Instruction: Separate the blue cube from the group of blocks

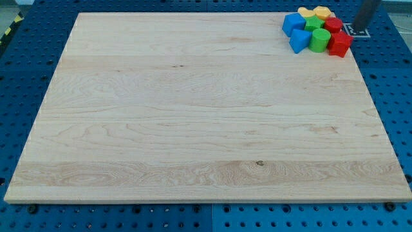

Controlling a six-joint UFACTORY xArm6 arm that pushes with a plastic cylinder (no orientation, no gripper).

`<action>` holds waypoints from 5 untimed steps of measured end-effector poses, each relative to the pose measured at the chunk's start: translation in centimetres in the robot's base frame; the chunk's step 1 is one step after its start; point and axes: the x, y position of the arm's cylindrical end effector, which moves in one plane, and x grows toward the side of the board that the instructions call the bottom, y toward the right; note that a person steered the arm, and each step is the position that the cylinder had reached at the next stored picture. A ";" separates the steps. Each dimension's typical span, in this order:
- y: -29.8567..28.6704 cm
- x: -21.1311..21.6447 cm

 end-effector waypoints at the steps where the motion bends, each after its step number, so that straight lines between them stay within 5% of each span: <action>1: -4.2 -2.5; 3: -13.0 -3.6; 5: -16.0 -0.2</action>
